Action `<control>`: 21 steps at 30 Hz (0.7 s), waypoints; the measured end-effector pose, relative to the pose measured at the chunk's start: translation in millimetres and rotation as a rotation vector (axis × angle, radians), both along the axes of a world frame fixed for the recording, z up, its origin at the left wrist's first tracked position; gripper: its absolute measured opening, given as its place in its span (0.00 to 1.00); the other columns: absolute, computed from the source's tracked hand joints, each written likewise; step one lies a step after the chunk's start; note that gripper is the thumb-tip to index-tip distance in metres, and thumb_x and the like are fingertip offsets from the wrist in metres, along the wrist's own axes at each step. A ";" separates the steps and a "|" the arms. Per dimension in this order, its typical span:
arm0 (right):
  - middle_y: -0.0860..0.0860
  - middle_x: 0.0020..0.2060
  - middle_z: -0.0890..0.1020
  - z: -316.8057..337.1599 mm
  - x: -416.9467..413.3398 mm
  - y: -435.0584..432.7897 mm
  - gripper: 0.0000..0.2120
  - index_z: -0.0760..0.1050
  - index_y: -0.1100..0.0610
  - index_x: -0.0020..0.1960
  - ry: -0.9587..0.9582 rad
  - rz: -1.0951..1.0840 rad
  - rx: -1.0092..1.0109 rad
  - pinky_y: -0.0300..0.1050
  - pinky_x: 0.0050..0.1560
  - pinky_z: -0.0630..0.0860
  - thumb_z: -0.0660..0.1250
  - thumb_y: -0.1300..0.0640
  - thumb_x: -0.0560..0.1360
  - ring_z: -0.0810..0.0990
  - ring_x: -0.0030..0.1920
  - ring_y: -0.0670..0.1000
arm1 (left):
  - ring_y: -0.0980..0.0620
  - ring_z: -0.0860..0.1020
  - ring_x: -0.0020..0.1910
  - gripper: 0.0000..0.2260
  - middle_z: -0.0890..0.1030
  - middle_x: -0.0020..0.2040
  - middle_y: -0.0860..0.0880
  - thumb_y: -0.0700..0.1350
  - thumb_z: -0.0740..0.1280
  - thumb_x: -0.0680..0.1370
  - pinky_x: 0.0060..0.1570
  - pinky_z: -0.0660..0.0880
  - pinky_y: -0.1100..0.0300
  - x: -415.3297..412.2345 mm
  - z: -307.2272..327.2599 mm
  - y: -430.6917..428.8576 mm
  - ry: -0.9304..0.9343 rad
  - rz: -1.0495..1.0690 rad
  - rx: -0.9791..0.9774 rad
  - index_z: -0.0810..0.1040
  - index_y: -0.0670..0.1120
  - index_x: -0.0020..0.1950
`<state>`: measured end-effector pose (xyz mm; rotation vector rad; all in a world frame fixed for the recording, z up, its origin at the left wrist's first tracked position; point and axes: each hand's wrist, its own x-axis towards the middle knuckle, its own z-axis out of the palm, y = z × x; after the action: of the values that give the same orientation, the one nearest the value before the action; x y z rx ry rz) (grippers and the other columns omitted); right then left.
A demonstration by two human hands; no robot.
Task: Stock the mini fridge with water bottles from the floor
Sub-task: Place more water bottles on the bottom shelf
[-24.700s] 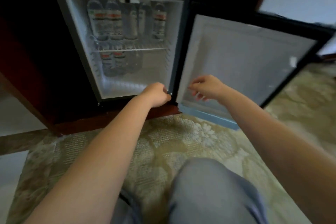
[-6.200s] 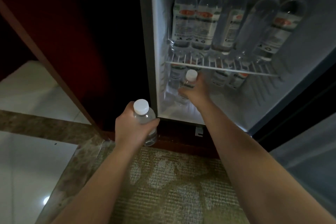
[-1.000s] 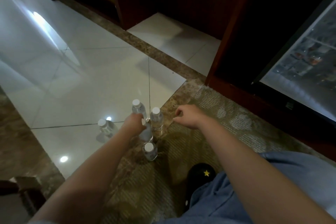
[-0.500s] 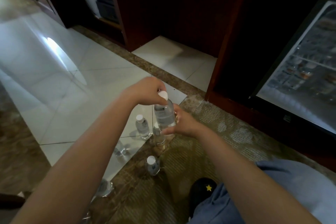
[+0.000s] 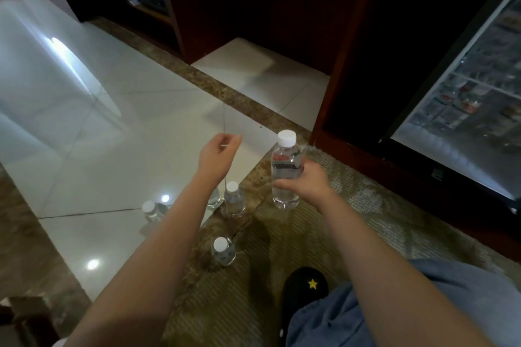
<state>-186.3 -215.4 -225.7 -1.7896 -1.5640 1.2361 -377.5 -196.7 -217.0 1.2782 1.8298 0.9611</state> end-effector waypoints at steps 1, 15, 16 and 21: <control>0.49 0.52 0.80 0.0 3.0 1.0 0.26 0.73 0.53 0.59 0.011 -0.024 0.002 0.46 0.55 0.75 0.79 0.55 0.64 0.78 0.52 0.50 | 0.49 0.76 0.55 0.20 0.78 0.57 0.47 0.56 0.63 0.77 0.51 0.70 0.58 -1.7 -19.9 -1.6 0.011 0.049 -0.033 0.75 0.44 0.61; 0.48 0.54 0.81 -15.0 3.0 8.6 0.25 0.73 0.50 0.56 -0.019 -0.048 -0.024 0.51 0.60 0.76 0.79 0.50 0.63 0.78 0.57 0.52 | 0.41 0.76 0.58 0.24 0.78 0.57 0.42 0.44 0.73 0.71 0.54 0.72 0.50 8.9 -159.3 -10.1 0.065 0.129 -0.354 0.70 0.42 0.64; 0.48 0.53 0.81 -15.9 3.3 8.4 0.24 0.73 0.50 0.55 -0.011 -0.049 -0.030 0.50 0.59 0.76 0.79 0.51 0.63 0.78 0.56 0.51 | 0.41 0.77 0.56 0.21 0.78 0.54 0.42 0.45 0.72 0.72 0.53 0.72 0.51 10.5 -160.5 -6.5 0.069 0.153 -0.377 0.71 0.42 0.62; 0.48 0.52 0.81 -17.2 4.6 6.5 0.25 0.75 0.52 0.57 -0.013 -0.073 -0.050 0.48 0.57 0.77 0.79 0.51 0.63 0.79 0.53 0.50 | 0.43 0.76 0.49 0.18 0.77 0.48 0.44 0.45 0.72 0.72 0.45 0.69 0.55 10.8 -161.6 0.8 0.130 0.162 -0.408 0.73 0.40 0.57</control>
<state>-181.7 -209.0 -242.9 -1.8727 -1.4738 1.2418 -366.7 -195.9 -378.6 0.9702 2.1217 0.5520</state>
